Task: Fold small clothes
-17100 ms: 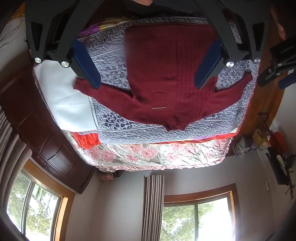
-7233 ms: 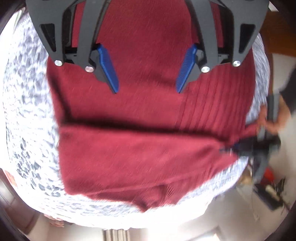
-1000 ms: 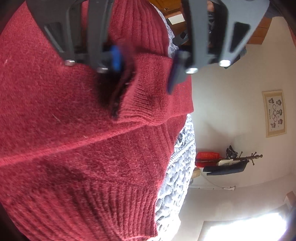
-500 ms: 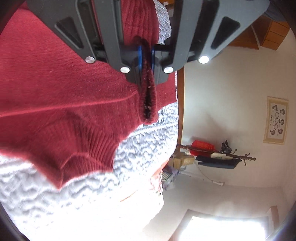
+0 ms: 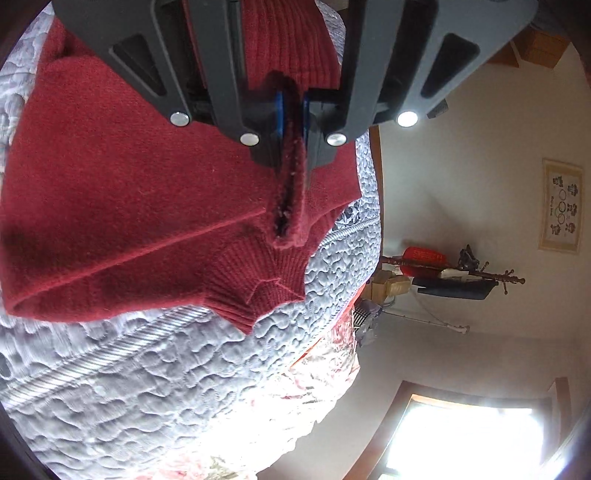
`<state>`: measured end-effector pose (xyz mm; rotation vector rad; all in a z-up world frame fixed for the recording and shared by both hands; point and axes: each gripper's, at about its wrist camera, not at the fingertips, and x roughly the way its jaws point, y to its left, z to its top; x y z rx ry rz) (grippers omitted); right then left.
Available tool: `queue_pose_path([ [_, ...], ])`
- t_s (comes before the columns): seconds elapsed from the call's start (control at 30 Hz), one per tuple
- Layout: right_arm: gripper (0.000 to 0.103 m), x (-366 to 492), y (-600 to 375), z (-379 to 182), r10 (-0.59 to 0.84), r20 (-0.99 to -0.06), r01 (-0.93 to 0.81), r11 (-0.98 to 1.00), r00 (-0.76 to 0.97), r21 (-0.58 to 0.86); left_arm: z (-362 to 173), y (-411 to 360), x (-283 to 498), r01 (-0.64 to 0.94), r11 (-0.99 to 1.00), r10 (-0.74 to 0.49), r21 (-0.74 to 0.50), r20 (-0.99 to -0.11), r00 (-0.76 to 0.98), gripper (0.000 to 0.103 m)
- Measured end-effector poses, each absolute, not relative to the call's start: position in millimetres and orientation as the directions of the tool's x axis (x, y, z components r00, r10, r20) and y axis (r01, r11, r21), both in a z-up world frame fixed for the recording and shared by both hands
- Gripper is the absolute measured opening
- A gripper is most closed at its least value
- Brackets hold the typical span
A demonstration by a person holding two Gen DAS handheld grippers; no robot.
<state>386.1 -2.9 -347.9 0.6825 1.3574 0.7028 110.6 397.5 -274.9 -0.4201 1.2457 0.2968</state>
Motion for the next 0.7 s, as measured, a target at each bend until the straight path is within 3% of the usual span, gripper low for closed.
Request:
queue_pose_path([
  [0.7,0.006,366,-118,-422,0.721,-0.679,0.135,0.666,0.139,0.734,-276,365,135,-0.330,0.919,-0.071,-0.215,-0.915,0.398,0.091],
])
